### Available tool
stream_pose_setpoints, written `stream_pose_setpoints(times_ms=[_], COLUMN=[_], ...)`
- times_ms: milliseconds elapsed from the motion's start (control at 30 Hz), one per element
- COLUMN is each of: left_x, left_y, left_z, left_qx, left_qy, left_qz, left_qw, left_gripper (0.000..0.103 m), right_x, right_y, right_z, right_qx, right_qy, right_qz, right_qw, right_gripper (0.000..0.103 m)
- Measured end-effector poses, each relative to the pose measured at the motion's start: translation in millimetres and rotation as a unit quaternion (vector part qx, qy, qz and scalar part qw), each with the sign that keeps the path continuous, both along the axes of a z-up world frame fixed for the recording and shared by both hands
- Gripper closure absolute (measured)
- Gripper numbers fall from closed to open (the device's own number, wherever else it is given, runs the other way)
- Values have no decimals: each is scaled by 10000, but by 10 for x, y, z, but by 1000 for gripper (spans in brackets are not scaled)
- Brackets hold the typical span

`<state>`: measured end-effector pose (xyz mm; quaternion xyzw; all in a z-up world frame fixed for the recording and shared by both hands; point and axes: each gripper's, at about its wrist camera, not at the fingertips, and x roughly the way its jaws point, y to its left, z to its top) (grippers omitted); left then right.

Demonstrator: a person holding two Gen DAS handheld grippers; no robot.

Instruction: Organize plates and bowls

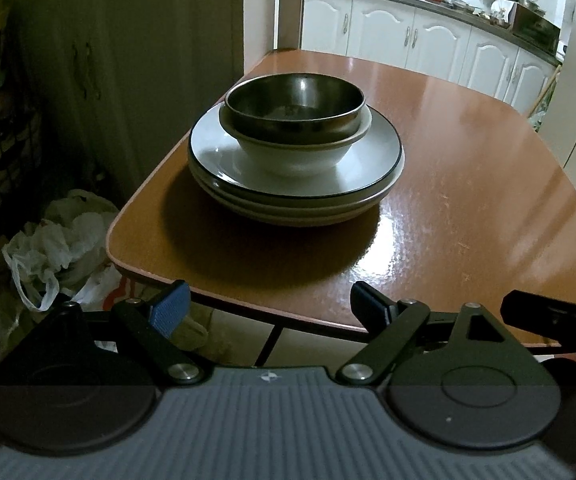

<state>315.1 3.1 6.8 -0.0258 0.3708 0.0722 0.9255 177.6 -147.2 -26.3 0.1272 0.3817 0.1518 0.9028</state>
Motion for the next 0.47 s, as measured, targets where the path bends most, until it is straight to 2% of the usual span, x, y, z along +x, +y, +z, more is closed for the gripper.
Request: stream_pose_setpoints(times_ms=[467], left_x=[22], left_y=[-24], left_z=[-3], left_qx=[-48], left_qy=[-83], left_qz=[-98], left_qw=[9999], left_gripper=[0], right_x=[36], right_y=[-90], right_z=[-4], right_qx=[101], right_qy=[4], right_qz=[-181], right_qw=[9998], right_gripper=[0])
